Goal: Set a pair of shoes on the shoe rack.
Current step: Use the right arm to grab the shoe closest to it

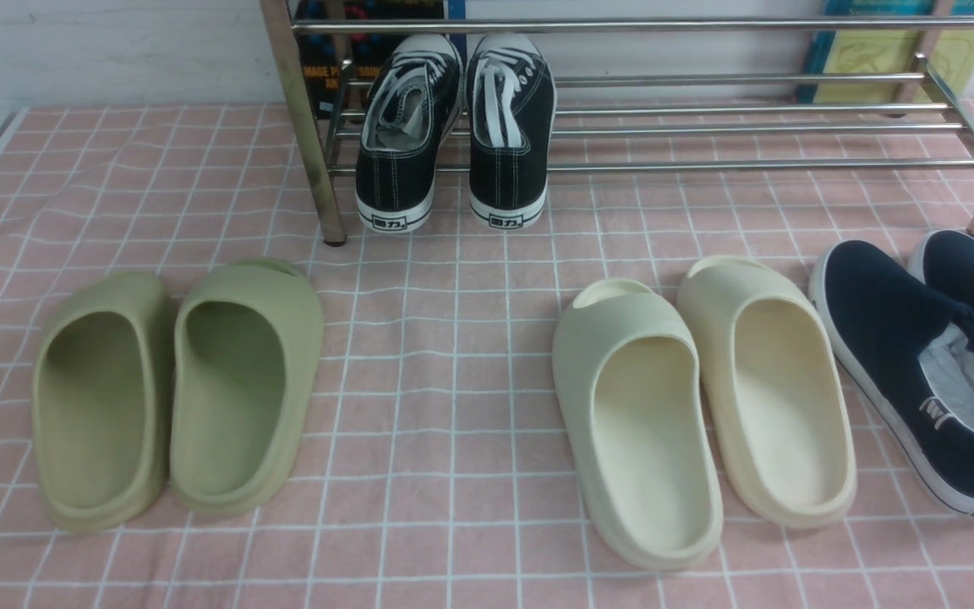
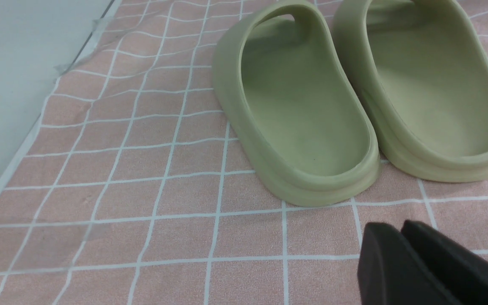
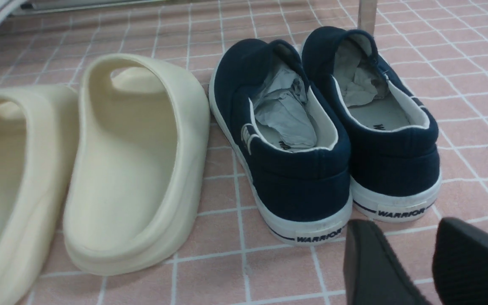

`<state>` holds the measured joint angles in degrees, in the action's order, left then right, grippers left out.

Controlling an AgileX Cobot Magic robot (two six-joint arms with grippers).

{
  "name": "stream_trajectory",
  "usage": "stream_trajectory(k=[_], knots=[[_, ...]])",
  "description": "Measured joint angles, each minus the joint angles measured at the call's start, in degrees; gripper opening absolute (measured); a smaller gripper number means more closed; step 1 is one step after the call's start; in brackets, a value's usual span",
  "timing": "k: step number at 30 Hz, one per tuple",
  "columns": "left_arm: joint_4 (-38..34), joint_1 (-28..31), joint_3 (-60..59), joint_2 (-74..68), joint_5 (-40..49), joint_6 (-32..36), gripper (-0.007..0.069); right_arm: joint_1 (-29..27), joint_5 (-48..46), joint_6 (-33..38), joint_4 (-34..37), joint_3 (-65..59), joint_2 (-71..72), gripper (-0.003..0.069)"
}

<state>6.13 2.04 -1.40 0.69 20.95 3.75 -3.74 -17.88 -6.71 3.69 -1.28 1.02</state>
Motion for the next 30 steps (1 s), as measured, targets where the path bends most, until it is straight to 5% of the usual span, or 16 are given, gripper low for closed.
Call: stream_trajectory(k=[6, 13, 18, 24, 30], knots=[[0.0, 0.0, 0.0, 0.0, 0.0, 0.0, 0.0071, 0.0, 0.5, -0.3, 15.7, -0.1, 0.0, 0.0239], [0.0, 0.0, 0.0, 0.0, 0.1, 0.0, 0.0071, 0.0, 2.7, -2.2, 43.2, -0.1, 0.0, 0.0239], [0.0, 0.0, 0.0, 0.0, 0.1, 0.0, 0.0071, 0.0, 5.4, 0.4, 46.7, -0.1, 0.0, 0.0239], [0.0, 0.0, 0.0, 0.0, 0.1, 0.0, 0.0071, 0.0, 2.7, 11.4, 46.7, 1.1, 0.0, 0.0220], [0.0, 0.0, 0.0, 0.0, 0.1, 0.0, 0.0071, 0.0, -5.7, 19.3, 36.5, 16.9, -7.7, 0.0008]])
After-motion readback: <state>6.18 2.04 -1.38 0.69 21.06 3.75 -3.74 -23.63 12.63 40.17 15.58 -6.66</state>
